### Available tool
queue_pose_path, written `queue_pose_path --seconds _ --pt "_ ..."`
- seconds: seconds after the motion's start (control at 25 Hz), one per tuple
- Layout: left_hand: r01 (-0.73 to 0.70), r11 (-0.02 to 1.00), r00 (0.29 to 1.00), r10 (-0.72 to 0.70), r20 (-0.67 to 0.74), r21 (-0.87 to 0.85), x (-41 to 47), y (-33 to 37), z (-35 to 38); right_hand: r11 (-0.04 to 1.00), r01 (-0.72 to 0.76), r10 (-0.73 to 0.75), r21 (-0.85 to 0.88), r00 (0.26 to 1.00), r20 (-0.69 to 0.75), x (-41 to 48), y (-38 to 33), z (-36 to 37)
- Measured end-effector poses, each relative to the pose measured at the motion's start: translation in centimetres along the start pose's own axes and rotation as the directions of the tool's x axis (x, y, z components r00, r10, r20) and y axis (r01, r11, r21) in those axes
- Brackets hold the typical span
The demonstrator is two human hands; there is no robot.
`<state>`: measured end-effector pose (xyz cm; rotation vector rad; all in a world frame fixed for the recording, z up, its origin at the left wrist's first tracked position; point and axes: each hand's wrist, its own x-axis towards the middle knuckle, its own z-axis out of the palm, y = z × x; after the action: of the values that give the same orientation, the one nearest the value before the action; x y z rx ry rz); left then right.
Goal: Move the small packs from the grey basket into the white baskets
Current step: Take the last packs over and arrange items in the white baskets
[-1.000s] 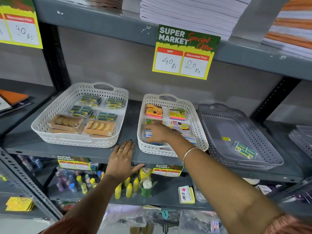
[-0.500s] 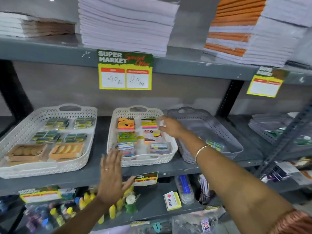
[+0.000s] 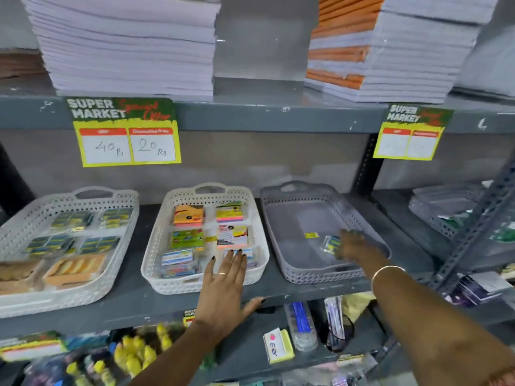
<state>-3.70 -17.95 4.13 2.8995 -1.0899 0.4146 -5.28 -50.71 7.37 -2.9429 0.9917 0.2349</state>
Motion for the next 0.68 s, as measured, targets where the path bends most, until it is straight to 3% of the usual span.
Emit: queue_pose_path --seconds 0.44,0.6,0.68 --pt "0.053 0.996 0.998 -0.055 0.018 0.069 -0.2 0.1 0.8 0.997 -0.006 0.001 0.078 0.998 0.069 0.5 -0.5 0.3" --pt "0.018 0.999 1.000 -0.019 0.021 0.043 -0.2 -0.1 0.4 0.985 -0.004 0.011 0.174 0.999 -0.043 -0.2 -3.0 -2.2" --pt "0.006 1.000 1.000 -0.006 0.001 0.011 -0.4 -0.7 -0.2 0.970 0.071 -0.037 0.233 0.989 -0.146 -0.6 -6.0 -4.7"
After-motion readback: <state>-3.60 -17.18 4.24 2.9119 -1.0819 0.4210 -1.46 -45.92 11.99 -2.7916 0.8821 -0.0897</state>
